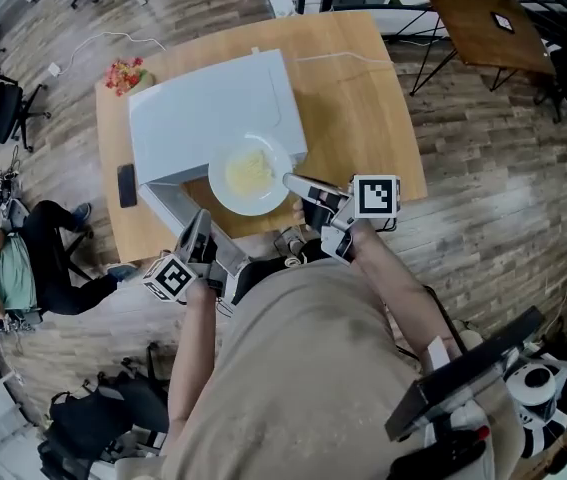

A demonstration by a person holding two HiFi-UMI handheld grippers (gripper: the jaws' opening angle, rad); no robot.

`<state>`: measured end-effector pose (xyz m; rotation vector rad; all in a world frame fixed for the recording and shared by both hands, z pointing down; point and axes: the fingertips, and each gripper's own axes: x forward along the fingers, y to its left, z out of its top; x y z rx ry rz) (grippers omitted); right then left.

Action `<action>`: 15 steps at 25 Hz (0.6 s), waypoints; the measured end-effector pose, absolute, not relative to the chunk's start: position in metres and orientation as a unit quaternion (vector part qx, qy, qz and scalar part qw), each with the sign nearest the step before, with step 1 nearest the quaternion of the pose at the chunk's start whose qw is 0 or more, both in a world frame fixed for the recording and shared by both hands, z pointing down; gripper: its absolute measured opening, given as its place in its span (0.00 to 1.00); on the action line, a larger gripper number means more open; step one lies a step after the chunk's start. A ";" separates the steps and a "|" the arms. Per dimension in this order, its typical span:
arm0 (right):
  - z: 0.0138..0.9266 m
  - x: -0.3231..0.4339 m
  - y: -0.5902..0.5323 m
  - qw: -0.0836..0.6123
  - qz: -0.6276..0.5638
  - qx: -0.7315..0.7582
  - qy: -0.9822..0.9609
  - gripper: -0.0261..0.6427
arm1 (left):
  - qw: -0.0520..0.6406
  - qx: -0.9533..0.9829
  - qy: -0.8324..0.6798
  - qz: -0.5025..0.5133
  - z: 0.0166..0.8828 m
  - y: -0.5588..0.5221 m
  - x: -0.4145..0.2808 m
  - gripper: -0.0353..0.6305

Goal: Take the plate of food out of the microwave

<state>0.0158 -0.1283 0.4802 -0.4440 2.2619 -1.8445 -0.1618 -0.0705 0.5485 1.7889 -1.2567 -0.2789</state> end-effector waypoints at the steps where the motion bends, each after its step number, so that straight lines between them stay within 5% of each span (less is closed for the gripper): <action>1: 0.486 0.017 -0.127 0.088 -0.626 -0.154 0.759 0.06 | 0.455 0.721 -0.511 -0.108 0.553 -0.069 -0.161 0.06; 15: 0.518 0.024 -0.119 0.034 -0.639 -0.169 0.749 0.06 | 0.470 0.707 -0.521 -0.084 0.586 -0.046 -0.146 0.06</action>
